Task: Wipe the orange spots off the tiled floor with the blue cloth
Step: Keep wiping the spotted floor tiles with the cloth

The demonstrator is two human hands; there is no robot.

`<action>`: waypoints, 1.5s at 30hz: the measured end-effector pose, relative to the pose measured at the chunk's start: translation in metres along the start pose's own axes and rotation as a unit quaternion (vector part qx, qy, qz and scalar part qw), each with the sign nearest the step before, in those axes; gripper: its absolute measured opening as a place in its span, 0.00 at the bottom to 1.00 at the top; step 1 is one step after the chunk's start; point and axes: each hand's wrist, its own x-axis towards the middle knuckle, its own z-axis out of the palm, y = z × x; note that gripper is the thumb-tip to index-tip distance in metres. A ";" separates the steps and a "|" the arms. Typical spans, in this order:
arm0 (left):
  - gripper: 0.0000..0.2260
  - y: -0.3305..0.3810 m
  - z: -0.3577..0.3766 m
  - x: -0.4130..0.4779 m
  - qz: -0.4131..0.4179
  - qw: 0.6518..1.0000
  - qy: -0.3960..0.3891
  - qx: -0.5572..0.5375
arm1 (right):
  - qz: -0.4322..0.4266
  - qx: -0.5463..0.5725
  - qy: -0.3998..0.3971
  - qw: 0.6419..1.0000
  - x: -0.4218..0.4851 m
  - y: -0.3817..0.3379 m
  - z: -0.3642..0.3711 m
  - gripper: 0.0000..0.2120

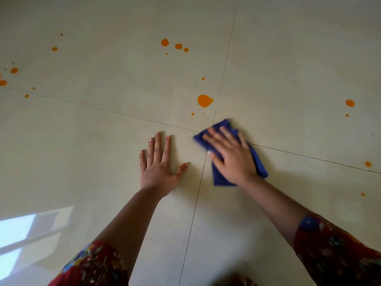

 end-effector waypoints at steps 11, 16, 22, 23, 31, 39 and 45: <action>0.41 0.001 0.000 0.001 -0.004 1.000 0.000 0.004 | 0.145 0.015 -0.035 0.989 0.172 -0.020 -0.007 0.25; 0.40 0.001 0.003 -0.001 -0.004 1.000 0.011 0.000 | -0.050 -0.015 -0.044 0.998 0.082 -0.017 0.000 0.24; 0.40 0.000 0.003 0.000 0.000 1.000 0.014 0.002 | 0.212 -0.018 -0.009 0.977 0.167 0.026 -0.014 0.25; 0.40 0.000 0.003 -0.001 0.002 1.000 0.018 0.003 | 0.212 -0.006 -0.012 0.977 0.190 0.019 -0.015 0.25; 0.44 0.000 0.005 -0.001 -0.006 1.000 0.028 -0.005 | -0.186 -0.016 -0.097 0.978 0.156 -0.038 -0.003 0.24; 0.43 0.002 0.003 0.000 -0.011 1.000 0.025 0.005 | 0.116 -0.018 -0.024 0.993 0.147 0.022 -0.015 0.25; 0.36 -0.011 -0.007 -0.009 0.026 0.979 0.052 -0.194 | -0.158 -0.022 -0.072 0.985 0.047 -0.072 0.006 0.25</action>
